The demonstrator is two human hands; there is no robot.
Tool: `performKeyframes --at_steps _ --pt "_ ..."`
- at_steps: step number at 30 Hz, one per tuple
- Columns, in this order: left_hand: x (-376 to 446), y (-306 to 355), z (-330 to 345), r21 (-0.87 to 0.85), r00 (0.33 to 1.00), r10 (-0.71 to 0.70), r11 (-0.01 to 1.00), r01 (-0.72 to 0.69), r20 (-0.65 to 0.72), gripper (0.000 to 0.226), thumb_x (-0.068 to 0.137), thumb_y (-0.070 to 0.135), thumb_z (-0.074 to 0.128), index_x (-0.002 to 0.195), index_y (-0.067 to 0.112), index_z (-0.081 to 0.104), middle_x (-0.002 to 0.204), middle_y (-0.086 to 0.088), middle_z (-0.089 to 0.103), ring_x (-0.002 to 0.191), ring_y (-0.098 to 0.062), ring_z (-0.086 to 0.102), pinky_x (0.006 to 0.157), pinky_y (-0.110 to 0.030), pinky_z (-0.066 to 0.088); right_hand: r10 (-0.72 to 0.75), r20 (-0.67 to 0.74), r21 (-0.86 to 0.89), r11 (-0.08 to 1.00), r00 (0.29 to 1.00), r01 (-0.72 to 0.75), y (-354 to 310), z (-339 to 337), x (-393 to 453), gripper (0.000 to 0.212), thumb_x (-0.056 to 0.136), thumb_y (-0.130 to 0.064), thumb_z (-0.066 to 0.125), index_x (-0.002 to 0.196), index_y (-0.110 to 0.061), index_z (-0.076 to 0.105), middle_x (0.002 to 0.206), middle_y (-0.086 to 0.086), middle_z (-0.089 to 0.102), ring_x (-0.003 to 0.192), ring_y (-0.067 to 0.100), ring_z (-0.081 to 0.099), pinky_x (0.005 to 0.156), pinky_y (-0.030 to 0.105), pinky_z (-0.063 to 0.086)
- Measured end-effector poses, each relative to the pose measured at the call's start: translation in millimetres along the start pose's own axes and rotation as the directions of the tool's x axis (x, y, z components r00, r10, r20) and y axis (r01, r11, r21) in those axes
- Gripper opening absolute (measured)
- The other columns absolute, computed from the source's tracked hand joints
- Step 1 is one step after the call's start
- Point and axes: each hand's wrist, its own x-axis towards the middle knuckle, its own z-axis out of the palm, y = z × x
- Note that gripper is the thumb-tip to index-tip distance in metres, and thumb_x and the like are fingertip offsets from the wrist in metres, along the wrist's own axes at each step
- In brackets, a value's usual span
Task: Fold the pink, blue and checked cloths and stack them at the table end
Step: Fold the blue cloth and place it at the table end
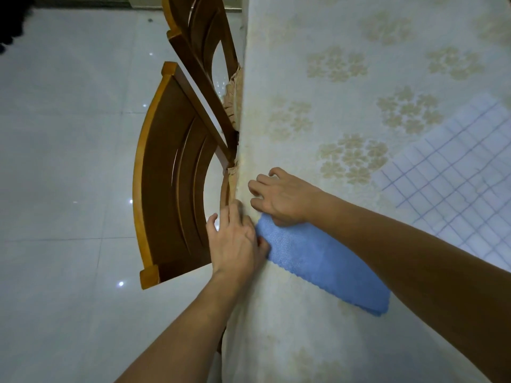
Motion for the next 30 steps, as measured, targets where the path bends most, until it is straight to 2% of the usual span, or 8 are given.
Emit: performKeyframes --at_steps 3,9,17,21,25,28,30 --pt "3.0 0.7 1.9 -0.012 1.0 -0.015 1.0 0.015 0.028 0.055 0.089 0.059 0.043 0.126 0.021 0.06 0.153 -0.003 0.031 0.141 -0.022 0.026 0.118 -0.048 0.017 0.02 0.089 0.003 1.0 0.996 -0.02 -0.2 -5.6 4.2 0.038 0.074 -0.033 0.071 0.105 -0.012 0.065 0.112 0.011 0.055 0.1 0.028 0.049 0.081 0.046 0.043" --pt "4.0 1.2 1.9 -0.033 0.999 -0.014 0.999 0.016 0.052 0.051 0.089 0.06 0.044 0.119 0.024 0.065 0.156 -0.003 0.028 0.143 -0.022 0.022 0.118 -0.049 0.014 0.001 0.097 0.0 1.0 0.995 -0.001 -1.0 -8.3 3.4 0.026 0.076 -0.031 0.067 0.097 -0.016 0.071 0.11 0.009 0.055 0.101 0.027 0.048 0.086 0.049 0.044" --pt "1.5 1.0 2.0 -0.097 0.999 -0.009 0.995 0.013 0.039 0.039 0.085 0.053 0.053 0.1 0.023 0.073 0.156 -0.002 0.026 0.142 -0.022 0.02 0.117 -0.049 0.014 -0.037 -0.007 0.059 0.998 0.999 0.037 1.8 -7.2 -9.8 0.006 0.076 -0.015 0.066 0.08 -0.017 0.071 0.097 0.004 0.057 0.093 0.025 0.052 0.091 0.05 0.045" --pt "0.0 -1.6 1.7 -0.119 1.0 0.002 0.993 -0.001 0.009 0.037 0.082 0.053 0.057 0.096 0.023 0.075 0.154 -0.001 0.028 0.141 -0.022 0.021 0.116 -0.049 0.015 -0.007 -0.075 0.025 1.0 0.997 0.009 3.6 -9.2 -16.6 0.018 0.08 -0.007 0.054 0.072 -0.014 0.068 0.095 0.004 0.058 0.09 0.026 0.054 0.097 0.053 0.043" --pt "7.9 0.5 -15.0 -0.095 0.998 0.052 0.994 -0.056 -0.041 0.034 0.079 0.048 0.058 0.093 0.022 0.076 0.155 -0.001 0.029 0.142 -0.023 0.021 0.115 -0.048 0.013 0.078 -0.101 -0.016 0.997 0.992 -0.08 8.7 -18.0 -34.6 0.014 0.076 -0.001 0.067 0.071 -0.013 0.067 0.101 0.006 0.06 0.096 0.028 0.057 0.105 0.057 0.039" --pt "27.1 10.0 -45.6 -0.039 0.982 0.15 0.987 -0.155 -0.113 0.032 0.081 0.042 0.06 0.096 0.019 0.077 0.156 -0.004 0.029 0.143 -0.026 0.022 0.114 -0.048 0.009 0.225 -0.151 -0.038 0.972 0.963 -0.233 19.4 -33.5 -61.3 0.013 0.073 -0.002 0.071 0.072 -0.014 0.067 0.104 0.007 0.061 0.098 0.03 0.058 0.104 0.056 0.039" --pt "41.8 20.6 -68.5 0.03 0.954 0.238 0.971 -0.236 -0.183 0.031 0.079 0.04 0.061 0.095 0.019 0.077 0.154 -0.003 0.034 0.141 -0.025 0.027 0.113 -0.049 0.013 0.321 -0.205 -0.048 0.94 0.925 -0.337 28.0 -45.7 -84.2 0.012 0.075 -0.003 0.071 0.072 -0.014 0.068 0.104 0.007 0.063 0.097 0.03 0.059 0.103 0.055 0.04"
